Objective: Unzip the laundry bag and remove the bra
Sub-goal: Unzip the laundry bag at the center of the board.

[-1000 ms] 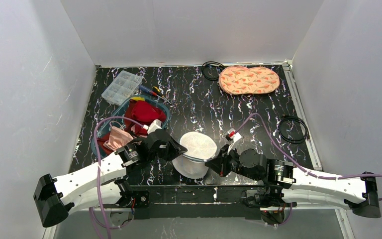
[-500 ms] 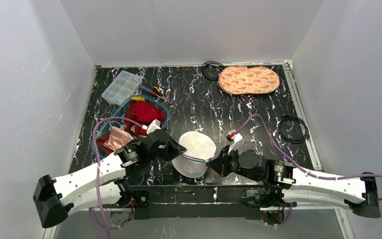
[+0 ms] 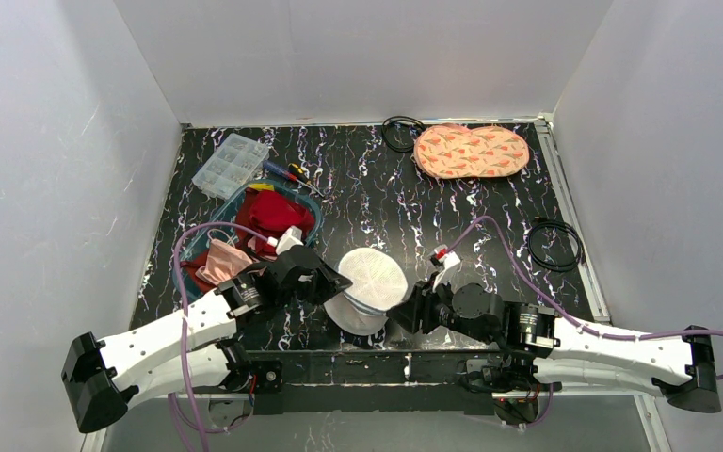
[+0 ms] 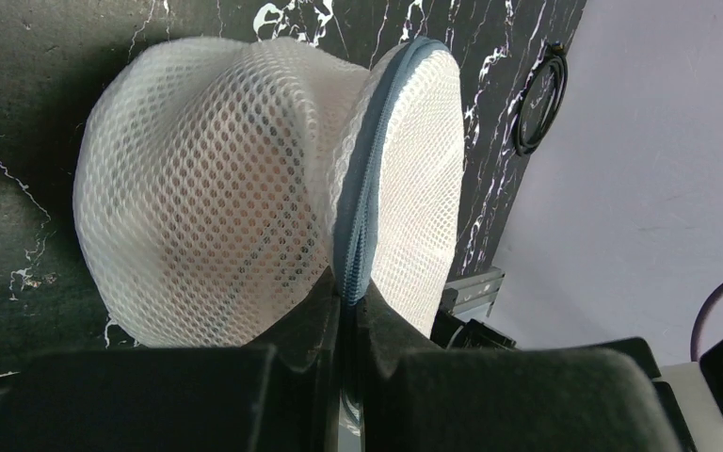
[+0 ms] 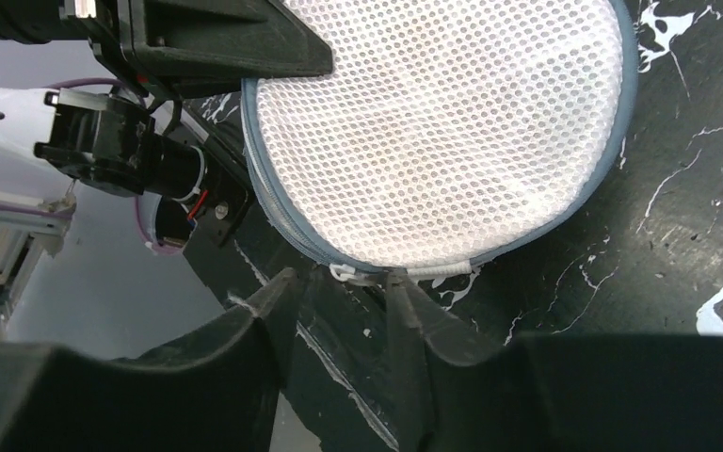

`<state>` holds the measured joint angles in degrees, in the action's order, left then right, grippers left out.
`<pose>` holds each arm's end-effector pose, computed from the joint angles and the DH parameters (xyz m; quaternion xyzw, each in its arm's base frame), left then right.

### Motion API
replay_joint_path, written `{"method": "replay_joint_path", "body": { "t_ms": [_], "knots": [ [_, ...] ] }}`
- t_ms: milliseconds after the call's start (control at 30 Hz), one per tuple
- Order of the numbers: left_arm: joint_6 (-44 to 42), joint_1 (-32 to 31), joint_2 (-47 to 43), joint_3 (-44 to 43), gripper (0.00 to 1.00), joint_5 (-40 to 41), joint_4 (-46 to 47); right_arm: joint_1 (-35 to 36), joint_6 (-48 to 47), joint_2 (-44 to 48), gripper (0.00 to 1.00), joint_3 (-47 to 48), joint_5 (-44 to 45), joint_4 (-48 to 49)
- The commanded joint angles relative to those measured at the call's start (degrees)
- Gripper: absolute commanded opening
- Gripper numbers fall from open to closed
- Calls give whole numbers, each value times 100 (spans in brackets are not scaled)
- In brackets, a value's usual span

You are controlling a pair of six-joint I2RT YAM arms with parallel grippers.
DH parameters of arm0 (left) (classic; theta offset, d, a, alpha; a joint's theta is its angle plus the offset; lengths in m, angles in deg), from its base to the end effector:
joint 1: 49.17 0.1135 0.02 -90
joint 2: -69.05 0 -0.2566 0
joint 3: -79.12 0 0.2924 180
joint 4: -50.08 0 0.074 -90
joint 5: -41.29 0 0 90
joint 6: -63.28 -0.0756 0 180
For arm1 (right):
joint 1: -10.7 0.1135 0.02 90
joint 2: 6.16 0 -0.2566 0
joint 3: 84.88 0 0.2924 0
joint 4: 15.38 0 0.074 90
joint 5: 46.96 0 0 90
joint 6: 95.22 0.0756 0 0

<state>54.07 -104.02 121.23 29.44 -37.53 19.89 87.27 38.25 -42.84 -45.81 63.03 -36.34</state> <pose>0.1729 -0.2201 0.2234 -0.2415 0.8406 -0.4097 0.2593 0.0818 0.2312 0.2328 -0.1306 0.7953 0.4276 0.4093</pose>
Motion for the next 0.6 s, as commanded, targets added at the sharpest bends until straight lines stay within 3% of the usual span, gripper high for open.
{"method": "replay_joint_path", "body": {
  "t_ms": [0, 67, 133, 300, 400, 567],
  "knots": [
    [22, 34, 32, -20, 0, 148, 78, 17, 425, 172, 57, 8, -106, 352],
    [41, 35, 101, -91, 0, 160, 111, 22, 719, 284, 69, -10, -115, 424],
    [86, 32, 154, -113, 0, 188, 202, 19, 1009, 456, 94, -102, -5, 419],
    [296, 23, 178, 126, 0, 235, 863, 24, 1987, 1166, 97, -699, 874, 241],
    [272, -35, 178, 307, 0, 265, 1363, 24, 2515, 1457, 96, -1179, 1345, 607],
    [-172, -178, 204, 449, 0, 410, 1804, 23, 2778, 1268, 94, -1243, 1828, 868]
  ]
}}
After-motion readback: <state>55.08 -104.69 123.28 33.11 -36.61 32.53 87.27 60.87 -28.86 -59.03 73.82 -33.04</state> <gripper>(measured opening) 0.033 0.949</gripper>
